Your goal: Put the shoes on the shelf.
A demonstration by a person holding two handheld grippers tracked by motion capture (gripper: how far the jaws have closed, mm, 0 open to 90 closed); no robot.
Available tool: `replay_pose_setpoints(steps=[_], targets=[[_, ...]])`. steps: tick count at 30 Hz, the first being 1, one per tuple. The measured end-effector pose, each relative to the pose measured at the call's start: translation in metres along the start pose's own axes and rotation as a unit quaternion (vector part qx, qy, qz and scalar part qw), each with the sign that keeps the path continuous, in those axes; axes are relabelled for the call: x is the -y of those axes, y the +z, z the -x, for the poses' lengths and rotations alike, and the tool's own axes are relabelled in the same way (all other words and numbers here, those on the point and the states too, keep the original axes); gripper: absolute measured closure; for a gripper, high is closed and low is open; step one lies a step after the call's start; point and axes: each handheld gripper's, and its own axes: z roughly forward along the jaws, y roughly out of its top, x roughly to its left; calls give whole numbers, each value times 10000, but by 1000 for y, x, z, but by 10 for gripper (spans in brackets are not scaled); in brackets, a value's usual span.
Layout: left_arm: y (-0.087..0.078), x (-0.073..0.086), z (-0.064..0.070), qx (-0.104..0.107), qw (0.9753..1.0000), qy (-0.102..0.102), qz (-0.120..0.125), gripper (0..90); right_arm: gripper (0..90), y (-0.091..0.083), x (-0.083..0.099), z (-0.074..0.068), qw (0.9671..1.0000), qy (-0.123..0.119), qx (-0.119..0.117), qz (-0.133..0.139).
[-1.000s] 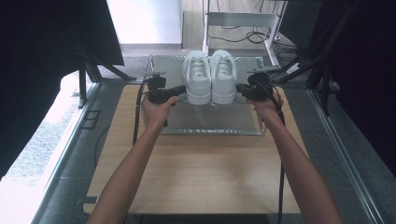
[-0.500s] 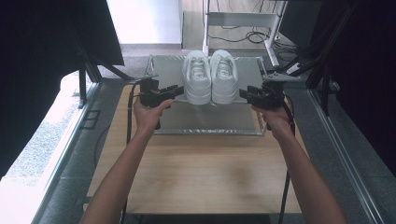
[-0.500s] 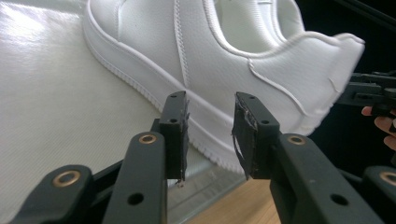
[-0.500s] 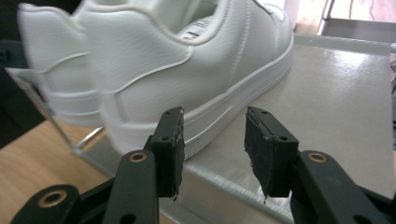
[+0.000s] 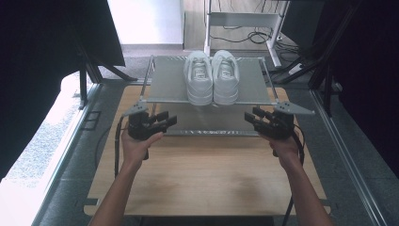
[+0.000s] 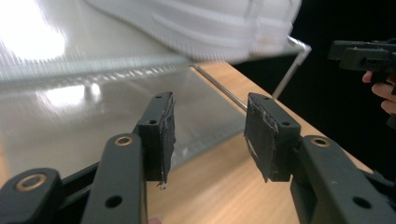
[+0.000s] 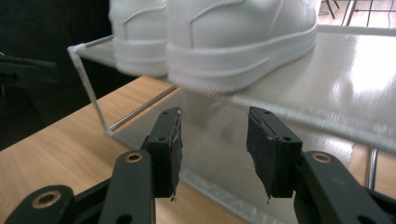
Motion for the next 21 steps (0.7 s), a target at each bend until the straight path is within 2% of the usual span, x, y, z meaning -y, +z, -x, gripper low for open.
replay_pose_setpoints(steps=[3,4,6,7,8,9,10,11,13,14,17,21], targets=[[-7,14,3,12,9999,102,-30,501,552,-8,14,-3,10000,40,-61,13],[-12,22,5,-70,9998,195,-31,481,544,-13,24,-5,10000,-27,-41,-11],[-15,26,5,-69,9997,238,-85,476,544,-16,28,-6,10000,-42,-16,0],[-18,32,5,-81,9995,268,-117,475,538,-23,37,-5,10000,-3,-55,20],[-20,35,5,-86,9995,261,-122,475,538,-23,37,-5,10000,-3,-55,20],[-24,44,3,-55,9997,189,-148,474,532,-27,44,-5,10000,-6,-43,-7],[-24,44,3,-55,9997,189,-148,475,532,-27,44,-5,10000,-6,-43,-7],[-26,52,-1,13,9998,29,-177,475,524,-29,50,-5,10000,30,-48,-64],[-25,55,-2,20,9997,2,-240,475,515,-29,54,-5,9999,39,-50,-127],[-25,59,-3,-56,9995,11,-297,471,490,-27,60,-6,9997,45,-12,-251],[-25,63,-2,-9,9996,-39,-282,468,485,-25,66,-8,9994,18,20,-333],[-23,69,-1,-23,9994,-37,-352,450,478,-26,69,-10,9996,52,29,-277]])
